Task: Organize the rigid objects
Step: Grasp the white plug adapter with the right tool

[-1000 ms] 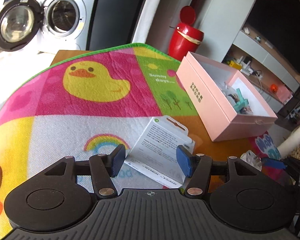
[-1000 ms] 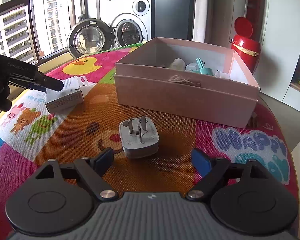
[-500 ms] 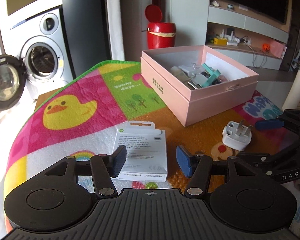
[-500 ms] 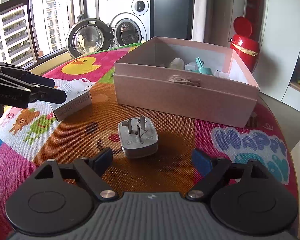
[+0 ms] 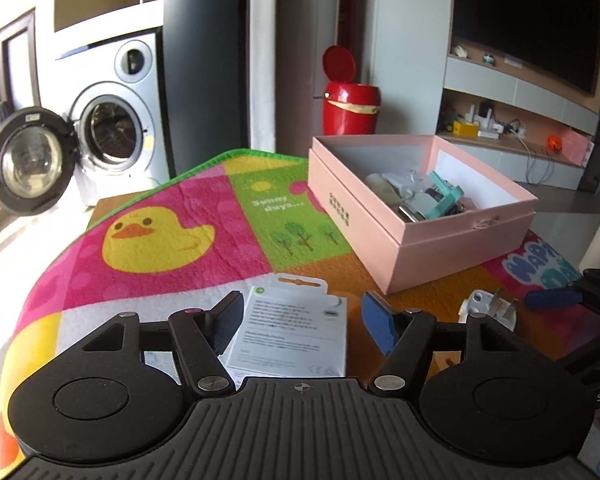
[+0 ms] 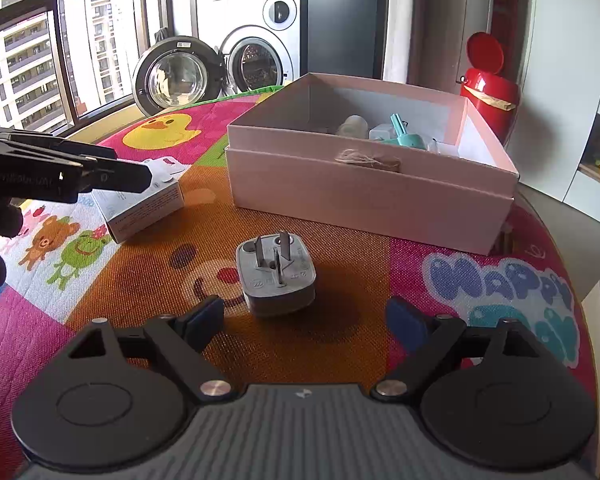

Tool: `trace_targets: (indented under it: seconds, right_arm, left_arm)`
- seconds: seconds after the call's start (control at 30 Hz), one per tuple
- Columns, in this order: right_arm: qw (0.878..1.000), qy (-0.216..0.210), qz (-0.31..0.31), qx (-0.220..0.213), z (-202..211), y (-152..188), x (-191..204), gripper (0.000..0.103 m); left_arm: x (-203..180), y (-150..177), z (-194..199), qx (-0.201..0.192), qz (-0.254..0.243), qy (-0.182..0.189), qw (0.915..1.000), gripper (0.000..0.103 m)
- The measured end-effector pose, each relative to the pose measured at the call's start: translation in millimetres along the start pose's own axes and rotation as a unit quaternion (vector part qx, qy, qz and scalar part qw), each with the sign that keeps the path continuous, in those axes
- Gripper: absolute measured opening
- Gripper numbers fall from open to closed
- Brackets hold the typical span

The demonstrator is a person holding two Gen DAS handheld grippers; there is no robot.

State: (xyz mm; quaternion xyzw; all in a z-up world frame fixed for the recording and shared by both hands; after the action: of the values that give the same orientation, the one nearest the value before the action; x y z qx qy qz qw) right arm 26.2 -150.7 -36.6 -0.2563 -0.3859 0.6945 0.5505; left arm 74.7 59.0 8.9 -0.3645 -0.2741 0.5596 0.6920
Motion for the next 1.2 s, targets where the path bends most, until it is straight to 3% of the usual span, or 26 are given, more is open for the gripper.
trace_targets:
  seconds: [0.17, 0.33, 0.6, 1.2]
  right_arm:
    - [1.000, -0.002, 0.001, 0.001, -1.0, 0.2, 1.8, 0.091]
    - [1.000, -0.002, 0.002, 0.002, -1.5, 0.4, 2.8, 0.092]
    - [1.000, -0.002, 0.002, 0.002, -1.7, 0.5, 2.7, 0.092]
    - [1.000, -0.005, 0.002, 0.004, -2.5, 0.7, 3.5, 0.095]
  left_arm:
    - [27.9, 8.5, -9.8, 0.043, 0.078, 0.038, 0.9953, 0.070]
    - [12.3, 16.4, -16.3, 0.054, 0.048, 0.050, 0.9962, 0.074]
    - [2.8, 11.5, -32.3, 0.064, 0.079, 0.064, 0.9928, 0.076]
    - [-14.0, 7.8, -35.5, 0.068, 0.055, 0.069, 0.9938, 0.076]
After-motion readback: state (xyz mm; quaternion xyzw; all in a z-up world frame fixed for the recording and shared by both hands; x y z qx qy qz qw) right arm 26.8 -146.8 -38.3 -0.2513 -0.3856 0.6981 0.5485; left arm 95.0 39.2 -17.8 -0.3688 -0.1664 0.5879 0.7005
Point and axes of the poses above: each gripper's, at about its wrist camera, not at the fingertips, and z roughly against the way its jaws point, x to its left, y to its underside, the point moved 6 cm from there along -z, roughly the way its jaws point
